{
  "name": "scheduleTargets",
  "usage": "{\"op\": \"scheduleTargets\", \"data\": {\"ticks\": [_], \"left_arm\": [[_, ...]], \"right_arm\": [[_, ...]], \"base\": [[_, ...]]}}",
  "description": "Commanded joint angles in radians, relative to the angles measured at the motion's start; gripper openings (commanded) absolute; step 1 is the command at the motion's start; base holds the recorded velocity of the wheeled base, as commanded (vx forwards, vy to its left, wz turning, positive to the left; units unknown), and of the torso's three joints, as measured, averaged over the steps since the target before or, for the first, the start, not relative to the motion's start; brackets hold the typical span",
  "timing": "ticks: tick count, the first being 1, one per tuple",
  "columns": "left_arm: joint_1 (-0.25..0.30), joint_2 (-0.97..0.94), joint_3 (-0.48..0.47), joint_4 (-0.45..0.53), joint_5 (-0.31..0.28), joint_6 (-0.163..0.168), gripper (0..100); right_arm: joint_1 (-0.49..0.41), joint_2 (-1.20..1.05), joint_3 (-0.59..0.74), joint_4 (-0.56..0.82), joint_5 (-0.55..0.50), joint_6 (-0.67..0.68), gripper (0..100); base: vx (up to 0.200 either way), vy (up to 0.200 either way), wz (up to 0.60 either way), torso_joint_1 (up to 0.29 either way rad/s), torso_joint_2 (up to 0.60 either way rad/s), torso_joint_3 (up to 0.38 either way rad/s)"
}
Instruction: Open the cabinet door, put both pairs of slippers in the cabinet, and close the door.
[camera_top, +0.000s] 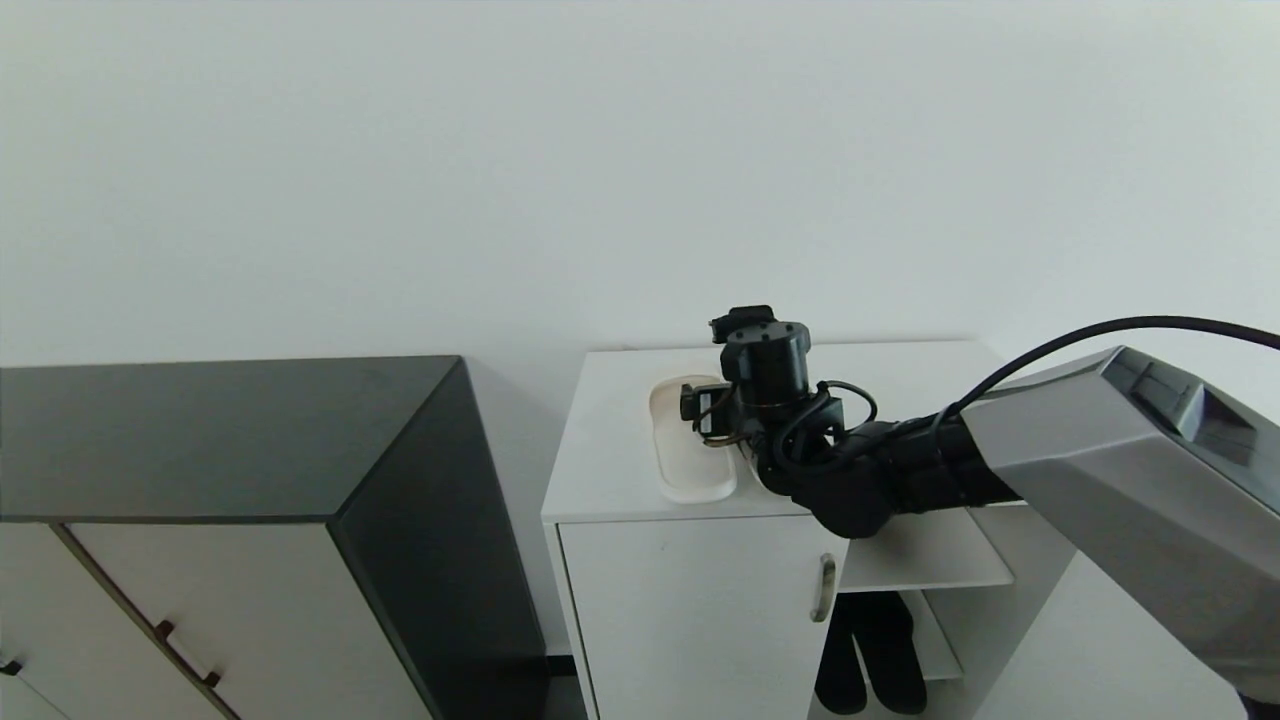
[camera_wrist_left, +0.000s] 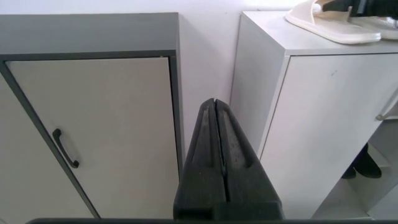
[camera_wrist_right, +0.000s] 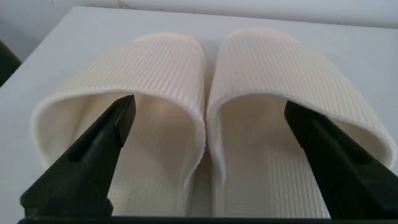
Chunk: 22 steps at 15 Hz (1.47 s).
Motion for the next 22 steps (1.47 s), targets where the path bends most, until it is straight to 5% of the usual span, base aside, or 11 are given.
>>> {"op": "scheduleTargets", "data": {"ticks": [1,7,10,14,17,22], "left_arm": [[0.001,0.001,0.0,0.0,0.0,0.0,0],[0.001,0.001,0.0,0.0,0.0,-0.001,0],[0.001,0.001,0.0,0.0,0.0,-0.001,0],[0.001,0.001,0.0,0.0,-0.001,-0.001,0],[0.001,0.001,0.0,0.0,-0.001,0.002,0],[0.001,0.001,0.0,0.0,-0.001,0.0,0]], "right_arm": [[0.0,0.033,-0.033,0.001,-0.001,-0.009,0],[0.003,-0.008,-0.06,0.053,-0.006,-0.014,0],[0.029,-0.131,0.042,0.056,-0.006,-0.011,0],[0.095,-0.38,0.371,0.022,0.053,-0.001,0],[0.132,-0.622,0.76,-0.097,0.142,-0.012,0],[0.146,-0.711,0.871,-0.097,0.171,-0.007,0]], "base": [[0.0,0.0,0.0,0.0,0.0,0.0],[0.0,0.0,0.0,0.0,0.0,0.0],[0.0,0.0,0.0,0.0,0.0,0.0],[0.0,0.0,0.0,0.0,0.0,0.0],[0.0,0.0,0.0,0.0,0.0,0.0],[0.0,0.0,0.0,0.0,0.0,0.0]]}}
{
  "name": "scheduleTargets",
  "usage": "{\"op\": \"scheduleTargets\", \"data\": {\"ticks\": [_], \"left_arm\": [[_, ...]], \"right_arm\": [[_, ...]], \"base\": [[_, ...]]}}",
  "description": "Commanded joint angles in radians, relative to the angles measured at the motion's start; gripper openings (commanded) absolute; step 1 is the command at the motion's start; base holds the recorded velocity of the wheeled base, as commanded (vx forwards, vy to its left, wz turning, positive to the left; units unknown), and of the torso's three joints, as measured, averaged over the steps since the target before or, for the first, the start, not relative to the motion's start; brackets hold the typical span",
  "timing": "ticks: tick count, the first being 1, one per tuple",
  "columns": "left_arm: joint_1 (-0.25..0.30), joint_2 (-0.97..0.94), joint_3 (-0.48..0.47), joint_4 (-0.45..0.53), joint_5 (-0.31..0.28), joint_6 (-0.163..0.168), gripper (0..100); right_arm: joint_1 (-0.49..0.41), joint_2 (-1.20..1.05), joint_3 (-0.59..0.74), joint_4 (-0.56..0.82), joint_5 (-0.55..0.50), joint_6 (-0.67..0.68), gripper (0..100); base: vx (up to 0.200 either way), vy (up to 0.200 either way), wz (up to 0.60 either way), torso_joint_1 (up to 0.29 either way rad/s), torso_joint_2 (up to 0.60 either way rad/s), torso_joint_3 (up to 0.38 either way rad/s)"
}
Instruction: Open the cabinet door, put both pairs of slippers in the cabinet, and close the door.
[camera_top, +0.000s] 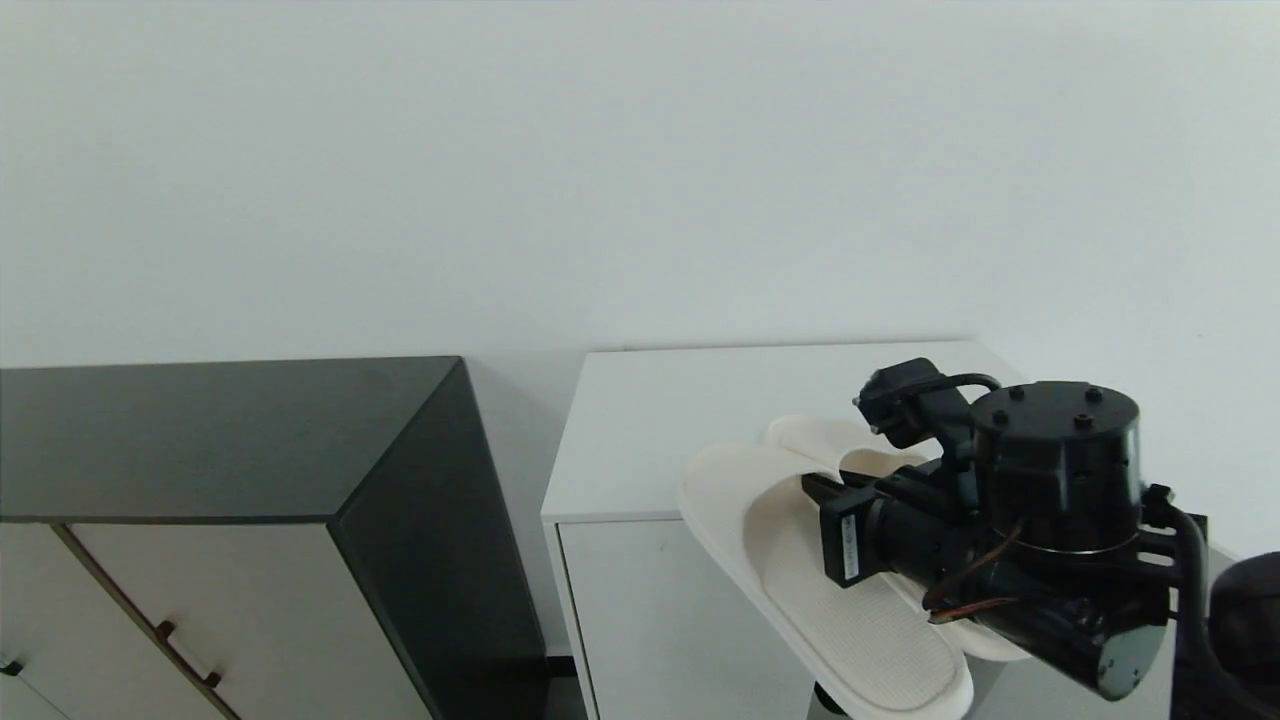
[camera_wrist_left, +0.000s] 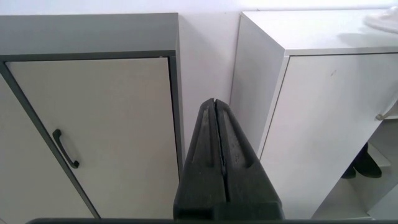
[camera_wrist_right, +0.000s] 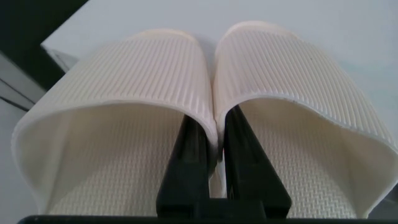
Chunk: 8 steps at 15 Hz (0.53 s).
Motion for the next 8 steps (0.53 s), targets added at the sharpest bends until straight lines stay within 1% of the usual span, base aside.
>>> {"op": "scheduleTargets", "data": {"ticks": [1,4,8], "left_arm": [[0.001,0.001,0.0,0.0,-0.001,-0.001,0],[0.001,0.001,0.0,0.0,-0.003,-0.001,0],[0.001,0.001,0.0,0.0,-0.004,-0.007,0]], "right_arm": [[0.02,-0.052,0.024,-0.001,-0.001,0.0,0],[0.033,-0.041,0.025,-0.002,-0.004,0.0,0],[0.034,-0.037,0.031,-0.002,-0.005,-0.001,0]], "base": [[0.0,0.0,0.0,0.0,0.0,0.0],[0.0,0.0,0.0,0.0,0.0,0.0],[-0.2,0.0,0.0,0.002,0.0,0.001]]}}
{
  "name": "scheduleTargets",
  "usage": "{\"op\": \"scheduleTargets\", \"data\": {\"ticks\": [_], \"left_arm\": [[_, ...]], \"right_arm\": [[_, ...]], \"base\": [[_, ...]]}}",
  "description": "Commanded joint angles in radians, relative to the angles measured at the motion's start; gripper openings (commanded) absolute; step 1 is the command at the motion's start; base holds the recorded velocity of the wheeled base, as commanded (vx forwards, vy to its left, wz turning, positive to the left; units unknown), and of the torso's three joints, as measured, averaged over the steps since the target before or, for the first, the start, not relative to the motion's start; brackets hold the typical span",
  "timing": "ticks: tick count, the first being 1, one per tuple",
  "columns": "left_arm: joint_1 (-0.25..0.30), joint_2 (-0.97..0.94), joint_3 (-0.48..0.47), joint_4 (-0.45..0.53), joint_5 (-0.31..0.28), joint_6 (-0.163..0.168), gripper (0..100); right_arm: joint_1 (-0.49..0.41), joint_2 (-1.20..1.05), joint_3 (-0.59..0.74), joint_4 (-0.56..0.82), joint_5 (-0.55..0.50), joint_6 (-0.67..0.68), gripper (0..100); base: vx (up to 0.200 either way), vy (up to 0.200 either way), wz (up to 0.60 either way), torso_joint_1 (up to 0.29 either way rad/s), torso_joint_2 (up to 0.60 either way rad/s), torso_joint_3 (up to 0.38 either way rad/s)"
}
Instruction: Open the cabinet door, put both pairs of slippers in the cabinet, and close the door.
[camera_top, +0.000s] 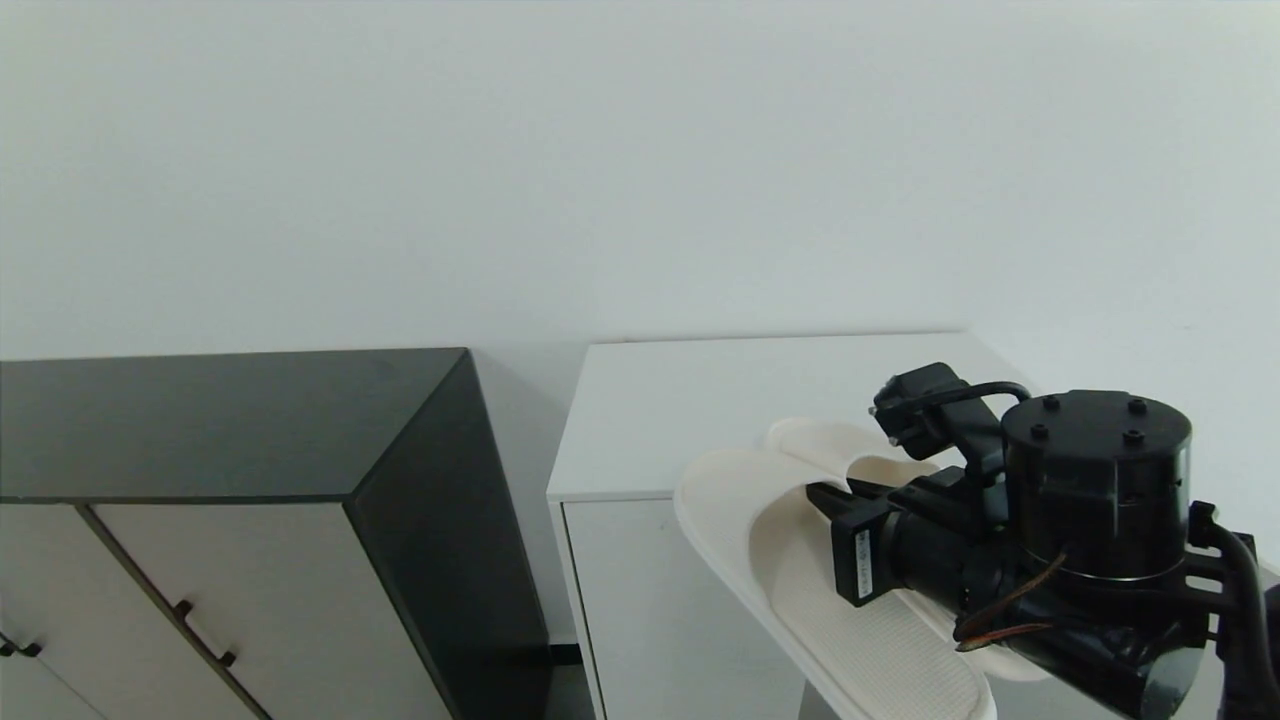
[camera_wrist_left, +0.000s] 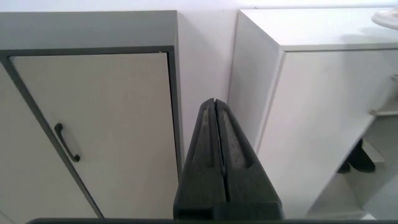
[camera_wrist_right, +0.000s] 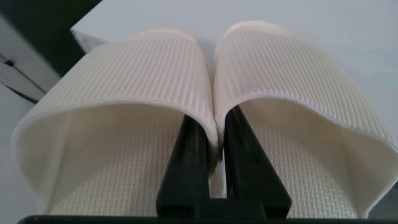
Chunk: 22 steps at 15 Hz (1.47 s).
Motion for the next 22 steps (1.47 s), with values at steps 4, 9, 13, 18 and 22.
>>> {"op": "scheduleTargets", "data": {"ticks": [4,9,13,18,22], "left_arm": [[-0.001,0.001,0.0,-0.001,0.0,-0.001,0],[-0.001,0.001,0.0,-0.001,0.0,0.002,0],[-0.001,0.001,0.0,-0.001,0.0,0.002,0],[-0.001,0.001,0.0,-0.001,0.002,0.003,0],[-0.001,0.001,0.0,-0.001,0.002,0.003,0]], "right_arm": [[0.003,0.003,0.01,0.0,0.0,-0.004,0],[0.005,0.002,0.018,-0.002,-0.001,-0.002,0],[0.005,0.003,0.018,-0.002,0.002,0.001,0],[0.005,0.012,0.018,-0.002,0.0,0.002,0],[0.005,0.011,0.019,-0.002,0.0,0.002,0]], "base": [[-0.2,0.0,0.0,-0.004,0.0,-0.002],[-0.16,0.0,0.0,0.001,0.0,0.005],[0.0,0.0,0.0,0.0,0.0,0.0],[0.0,-0.04,0.0,0.0,0.0,0.0],[0.0,-0.2,0.0,0.004,0.0,0.005]]}}
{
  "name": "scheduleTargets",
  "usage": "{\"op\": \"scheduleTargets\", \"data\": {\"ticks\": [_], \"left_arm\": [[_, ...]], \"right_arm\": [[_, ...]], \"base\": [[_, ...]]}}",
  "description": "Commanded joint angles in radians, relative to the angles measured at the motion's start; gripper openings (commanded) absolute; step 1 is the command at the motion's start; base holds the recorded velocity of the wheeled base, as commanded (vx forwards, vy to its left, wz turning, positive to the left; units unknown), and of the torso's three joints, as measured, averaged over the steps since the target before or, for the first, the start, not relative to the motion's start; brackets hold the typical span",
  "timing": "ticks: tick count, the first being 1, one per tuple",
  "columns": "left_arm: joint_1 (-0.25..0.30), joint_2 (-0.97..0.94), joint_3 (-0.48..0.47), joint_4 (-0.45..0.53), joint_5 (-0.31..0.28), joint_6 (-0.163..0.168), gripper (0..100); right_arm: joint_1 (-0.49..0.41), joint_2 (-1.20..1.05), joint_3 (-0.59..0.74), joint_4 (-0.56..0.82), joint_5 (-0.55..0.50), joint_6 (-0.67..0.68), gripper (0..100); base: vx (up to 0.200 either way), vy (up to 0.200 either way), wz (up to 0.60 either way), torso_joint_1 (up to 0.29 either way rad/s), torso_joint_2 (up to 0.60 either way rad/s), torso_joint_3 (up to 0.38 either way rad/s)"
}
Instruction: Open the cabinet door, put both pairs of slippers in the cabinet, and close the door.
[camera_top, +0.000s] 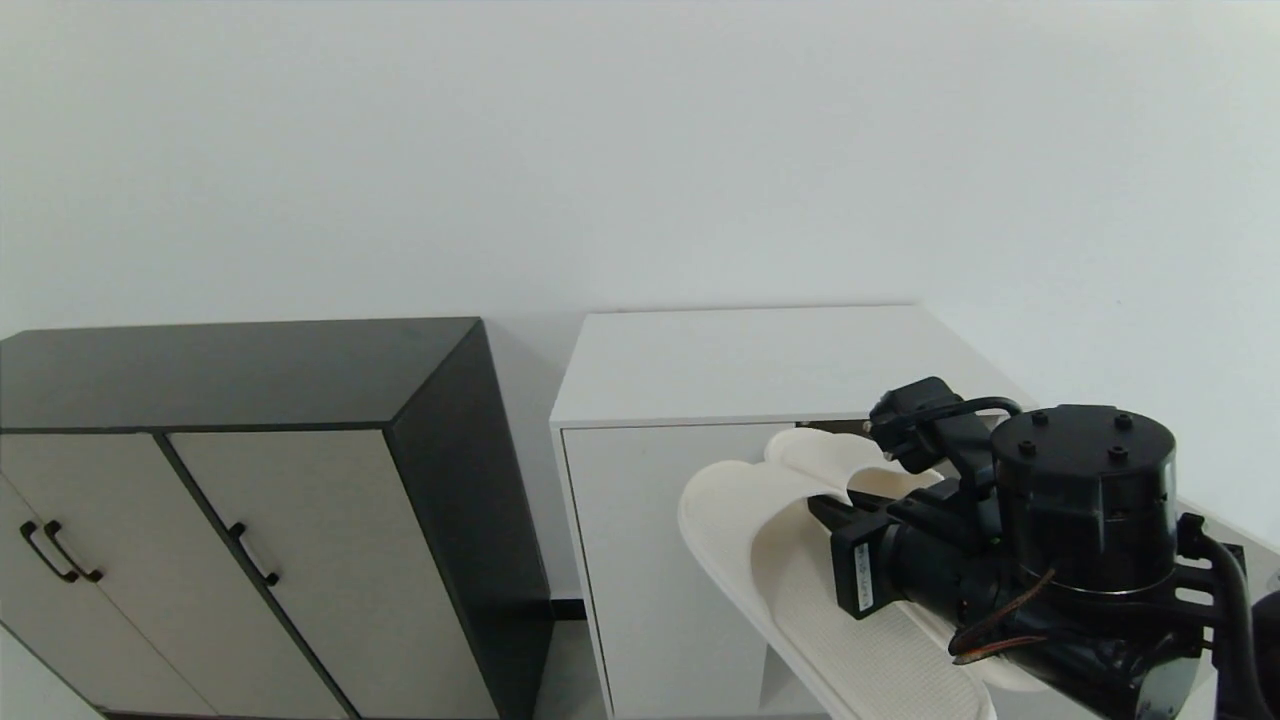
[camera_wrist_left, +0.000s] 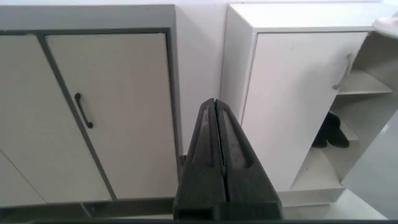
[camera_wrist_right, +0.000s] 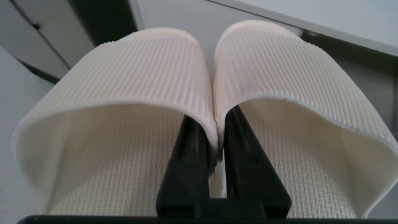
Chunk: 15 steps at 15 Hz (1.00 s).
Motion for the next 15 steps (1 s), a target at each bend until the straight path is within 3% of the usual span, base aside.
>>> {"op": "scheduleTargets", "data": {"ticks": [1,11,15], "left_arm": [[-0.001,0.001,0.0,0.0,0.0,-0.001,0],[-0.001,0.001,0.0,0.0,0.003,0.001,0],[-0.001,0.001,0.0,0.0,0.003,-0.001,0]], "right_arm": [[0.002,0.006,0.0,-0.002,0.001,0.0,0],[0.002,0.008,0.018,-0.017,0.009,0.001,0],[0.008,0.011,0.026,-0.018,0.01,0.0,0]], "base": [[0.0,-0.2,0.0,0.002,0.0,-0.002],[0.0,-0.2,0.0,0.001,0.0,0.002],[0.0,0.0,0.0,0.0,0.0,0.0]]}}
